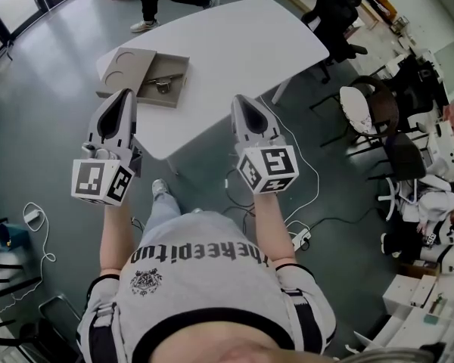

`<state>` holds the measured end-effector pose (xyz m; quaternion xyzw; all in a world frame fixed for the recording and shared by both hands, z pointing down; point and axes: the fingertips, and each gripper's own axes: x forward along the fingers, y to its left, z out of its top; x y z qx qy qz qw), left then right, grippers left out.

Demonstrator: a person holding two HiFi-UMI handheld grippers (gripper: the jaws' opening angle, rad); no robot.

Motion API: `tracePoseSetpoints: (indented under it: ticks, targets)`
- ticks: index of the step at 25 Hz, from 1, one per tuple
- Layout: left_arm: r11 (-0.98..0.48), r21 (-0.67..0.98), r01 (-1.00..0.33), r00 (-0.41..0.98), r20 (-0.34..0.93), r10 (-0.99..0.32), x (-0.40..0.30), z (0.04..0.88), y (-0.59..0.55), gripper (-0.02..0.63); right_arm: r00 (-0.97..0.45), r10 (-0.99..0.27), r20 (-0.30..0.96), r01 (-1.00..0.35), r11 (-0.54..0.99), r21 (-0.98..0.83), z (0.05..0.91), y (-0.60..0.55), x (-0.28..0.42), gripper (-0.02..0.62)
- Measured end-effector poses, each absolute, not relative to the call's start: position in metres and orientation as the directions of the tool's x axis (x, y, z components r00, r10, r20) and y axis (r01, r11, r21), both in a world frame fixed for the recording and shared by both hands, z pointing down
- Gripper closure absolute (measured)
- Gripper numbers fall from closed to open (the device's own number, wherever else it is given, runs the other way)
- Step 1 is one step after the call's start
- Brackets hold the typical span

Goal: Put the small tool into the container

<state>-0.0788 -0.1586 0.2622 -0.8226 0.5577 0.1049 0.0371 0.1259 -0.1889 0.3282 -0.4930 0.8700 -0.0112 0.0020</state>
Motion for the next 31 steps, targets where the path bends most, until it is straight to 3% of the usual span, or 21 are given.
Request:
tracePoseSetpoints:
  ticks: [31]
  targets:
    - [-0.354, 0.043, -0.934, 0.339, -0.203, -0.919, -0.069, 0.264, -0.146, 0.592, -0.494, -0.867, -0.065, -0.865, 0.498, -0.061, 0.32, -0.176, 0.14, 0.601]
